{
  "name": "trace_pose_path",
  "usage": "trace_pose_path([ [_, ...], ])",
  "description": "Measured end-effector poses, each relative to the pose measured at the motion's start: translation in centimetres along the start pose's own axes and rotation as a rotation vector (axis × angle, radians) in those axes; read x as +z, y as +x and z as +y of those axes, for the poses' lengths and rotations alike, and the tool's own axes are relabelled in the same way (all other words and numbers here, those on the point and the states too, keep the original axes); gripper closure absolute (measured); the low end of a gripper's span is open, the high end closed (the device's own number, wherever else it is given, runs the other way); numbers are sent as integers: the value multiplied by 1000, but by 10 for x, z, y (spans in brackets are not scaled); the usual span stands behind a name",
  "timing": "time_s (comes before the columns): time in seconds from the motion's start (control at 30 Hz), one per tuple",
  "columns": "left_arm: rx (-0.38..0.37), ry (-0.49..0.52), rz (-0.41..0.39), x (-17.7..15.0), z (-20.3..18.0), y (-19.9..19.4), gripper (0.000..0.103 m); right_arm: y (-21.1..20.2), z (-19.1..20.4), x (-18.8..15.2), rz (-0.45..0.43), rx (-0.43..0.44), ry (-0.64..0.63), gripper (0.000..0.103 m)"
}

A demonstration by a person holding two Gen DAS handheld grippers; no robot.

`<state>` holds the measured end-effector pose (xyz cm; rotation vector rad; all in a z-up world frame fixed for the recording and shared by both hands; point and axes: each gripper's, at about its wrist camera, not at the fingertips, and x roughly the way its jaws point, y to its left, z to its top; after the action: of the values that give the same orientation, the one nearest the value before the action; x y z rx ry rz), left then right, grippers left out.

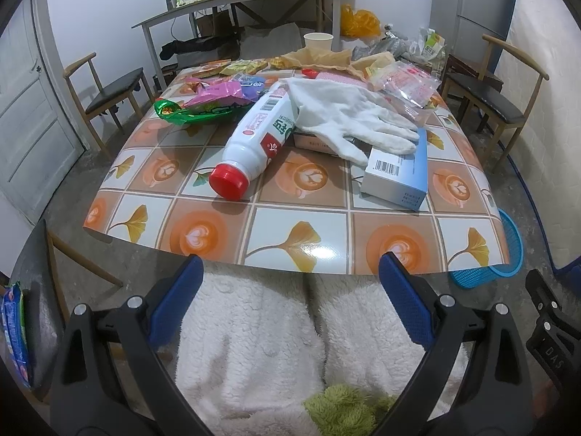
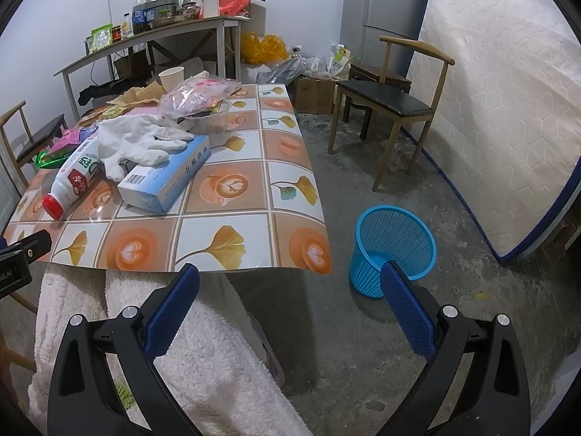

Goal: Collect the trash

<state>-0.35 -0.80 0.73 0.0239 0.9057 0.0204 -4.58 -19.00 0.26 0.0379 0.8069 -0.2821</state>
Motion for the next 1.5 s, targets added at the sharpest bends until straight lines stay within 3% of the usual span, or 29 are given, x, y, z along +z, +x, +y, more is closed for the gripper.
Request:
trace_pose_path([
  [1.13,36,1,4,2,7,8,10,7,-5,-1,11,6,10,6],
  [1.5,57,7,-29,22,11,15,10,17,-6,15,1,23,11,6],
])
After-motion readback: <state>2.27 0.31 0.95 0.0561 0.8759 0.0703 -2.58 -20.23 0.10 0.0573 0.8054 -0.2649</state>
